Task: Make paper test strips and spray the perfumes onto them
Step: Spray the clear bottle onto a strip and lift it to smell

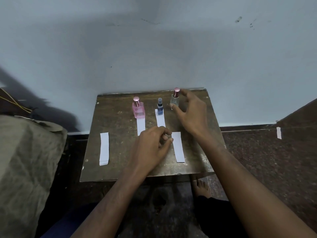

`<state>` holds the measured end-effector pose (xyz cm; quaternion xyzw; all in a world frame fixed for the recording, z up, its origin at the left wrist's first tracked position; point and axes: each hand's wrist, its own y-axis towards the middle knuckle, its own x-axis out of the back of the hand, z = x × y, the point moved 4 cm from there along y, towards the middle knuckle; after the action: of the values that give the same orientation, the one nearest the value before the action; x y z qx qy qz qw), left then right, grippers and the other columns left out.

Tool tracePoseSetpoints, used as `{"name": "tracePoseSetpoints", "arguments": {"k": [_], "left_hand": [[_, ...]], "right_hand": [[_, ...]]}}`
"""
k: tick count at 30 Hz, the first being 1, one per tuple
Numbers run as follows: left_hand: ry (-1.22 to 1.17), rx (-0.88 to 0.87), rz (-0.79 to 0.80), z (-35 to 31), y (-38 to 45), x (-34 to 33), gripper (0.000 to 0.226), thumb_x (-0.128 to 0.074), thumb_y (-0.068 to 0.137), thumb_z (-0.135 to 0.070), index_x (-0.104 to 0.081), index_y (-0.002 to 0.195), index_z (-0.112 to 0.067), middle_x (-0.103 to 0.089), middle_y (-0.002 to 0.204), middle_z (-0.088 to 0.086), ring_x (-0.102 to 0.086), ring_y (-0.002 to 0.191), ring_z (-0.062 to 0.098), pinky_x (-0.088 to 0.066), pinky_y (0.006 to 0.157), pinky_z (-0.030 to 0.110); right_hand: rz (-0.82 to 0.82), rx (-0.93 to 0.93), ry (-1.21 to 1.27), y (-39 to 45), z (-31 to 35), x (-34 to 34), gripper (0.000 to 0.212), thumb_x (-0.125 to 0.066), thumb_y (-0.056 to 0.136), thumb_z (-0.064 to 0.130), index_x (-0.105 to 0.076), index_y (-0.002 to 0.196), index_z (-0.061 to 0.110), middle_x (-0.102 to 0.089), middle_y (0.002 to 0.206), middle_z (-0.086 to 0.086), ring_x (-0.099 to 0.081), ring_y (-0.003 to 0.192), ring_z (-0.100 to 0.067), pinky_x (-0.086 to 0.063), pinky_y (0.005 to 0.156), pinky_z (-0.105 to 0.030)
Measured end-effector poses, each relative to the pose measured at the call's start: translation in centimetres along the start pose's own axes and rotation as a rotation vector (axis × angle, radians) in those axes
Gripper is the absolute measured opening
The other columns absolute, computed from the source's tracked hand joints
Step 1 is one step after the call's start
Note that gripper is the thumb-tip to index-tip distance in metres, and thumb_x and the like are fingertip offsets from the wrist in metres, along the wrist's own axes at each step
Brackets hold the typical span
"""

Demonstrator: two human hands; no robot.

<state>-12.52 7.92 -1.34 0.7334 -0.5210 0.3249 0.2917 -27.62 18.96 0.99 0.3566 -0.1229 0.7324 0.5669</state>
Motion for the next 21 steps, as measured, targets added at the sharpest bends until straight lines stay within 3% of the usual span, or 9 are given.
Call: {"name": "tracePoseSetpoints", "arguments": {"k": [6, 11, 14, 18, 21], "left_hand": [[0.022, 0.048, -0.023, 0.2, 0.4, 0.3, 0.009, -0.071, 0.095, -0.034, -0.076, 0.103, -0.035, -0.068, 0.084, -0.02, -0.061, 0.066, -0.002, -0.04, 0.059, 0.013], [0.004, 0.083, -0.079, 0.3, 0.6, 0.6, 0.007, -0.071, 0.095, -0.036, -0.076, 0.1, -0.036, -0.066, 0.08, -0.022, -0.062, 0.068, -0.003, -0.04, 0.059, 0.011], [-0.092, 0.069, -0.142, 0.1, 0.5, 1.0, 0.015, -0.076, 0.094, -0.029, -0.075, 0.108, -0.032, -0.069, 0.092, -0.019, -0.064, 0.078, -0.002, -0.044, 0.067, 0.006], [-0.125, -0.015, -0.221, -0.8, 0.2, 1.6, 0.048, -0.085, 0.088, -0.032, -0.068, 0.133, -0.023, -0.071, 0.121, -0.008, -0.067, 0.096, 0.005, -0.058, 0.085, 0.026], [-0.115, -0.045, -0.211, -1.5, -0.2, 1.5, 0.062, -0.086, 0.087, -0.04, -0.064, 0.142, -0.023, -0.07, 0.135, -0.006, -0.069, 0.111, 0.009, -0.055, 0.095, 0.025]], "right_hand": [[-0.059, -0.054, -0.002, 1.5, -0.4, -1.2, 0.033, -0.083, 0.089, 0.035, -0.075, 0.116, 0.019, -0.078, 0.104, 0.006, -0.07, 0.094, -0.013, -0.039, 0.078, -0.015], [-0.05, -0.028, 0.003, 1.5, -0.4, -0.7, 0.029, -0.086, 0.086, 0.034, -0.076, 0.108, 0.019, -0.077, 0.097, 0.009, -0.07, 0.081, -0.008, -0.052, 0.079, -0.019], [-0.049, 0.03, 0.007, 0.5, 0.4, 0.7, 0.03, -0.087, 0.085, 0.036, -0.077, 0.108, 0.02, -0.076, 0.093, 0.013, -0.068, 0.079, -0.002, -0.049, 0.077, -0.007], [0.03, 0.108, 0.045, -2.8, 1.5, 3.0, 0.034, -0.088, 0.086, 0.031, -0.077, 0.115, 0.018, -0.071, 0.092, 0.016, -0.063, 0.076, 0.01, -0.043, 0.074, 0.0], [0.074, 0.109, 0.113, -5.4, 1.5, 3.2, 0.03, -0.09, 0.083, 0.032, -0.079, 0.108, 0.021, -0.073, 0.088, 0.018, -0.066, 0.079, 0.013, -0.045, 0.075, 0.0]]}}
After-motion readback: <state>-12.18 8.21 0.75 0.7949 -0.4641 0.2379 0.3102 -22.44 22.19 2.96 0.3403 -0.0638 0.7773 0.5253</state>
